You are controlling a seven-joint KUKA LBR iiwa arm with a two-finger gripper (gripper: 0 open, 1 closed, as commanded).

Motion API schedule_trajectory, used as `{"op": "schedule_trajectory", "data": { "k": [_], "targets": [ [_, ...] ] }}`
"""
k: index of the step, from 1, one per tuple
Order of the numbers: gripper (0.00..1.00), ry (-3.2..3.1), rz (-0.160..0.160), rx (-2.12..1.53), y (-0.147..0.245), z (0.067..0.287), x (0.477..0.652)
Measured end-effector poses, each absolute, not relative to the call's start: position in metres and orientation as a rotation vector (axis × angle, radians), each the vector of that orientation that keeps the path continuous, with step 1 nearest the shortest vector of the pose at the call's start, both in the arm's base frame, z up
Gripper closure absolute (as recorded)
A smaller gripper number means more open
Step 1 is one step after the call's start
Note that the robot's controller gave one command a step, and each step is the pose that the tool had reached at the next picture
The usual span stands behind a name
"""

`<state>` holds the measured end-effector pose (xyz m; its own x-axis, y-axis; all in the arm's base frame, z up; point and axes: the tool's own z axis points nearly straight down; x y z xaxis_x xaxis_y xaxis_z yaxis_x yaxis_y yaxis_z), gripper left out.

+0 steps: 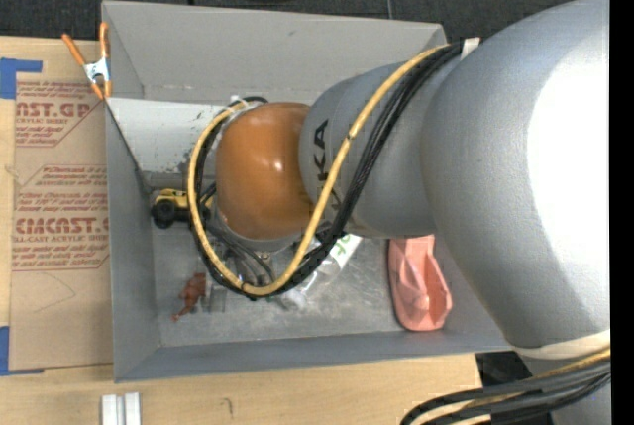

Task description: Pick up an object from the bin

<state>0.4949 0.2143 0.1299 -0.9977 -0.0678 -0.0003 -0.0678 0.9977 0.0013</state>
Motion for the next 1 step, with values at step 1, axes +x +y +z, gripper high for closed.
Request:
{"op": "schedule_trajectory", "data": {
  "k": [1],
  "targets": [
    [1.0, 3.139, 0.002, -0.085, 0.2098, 0.2406, 0.5117]
  ]
}}
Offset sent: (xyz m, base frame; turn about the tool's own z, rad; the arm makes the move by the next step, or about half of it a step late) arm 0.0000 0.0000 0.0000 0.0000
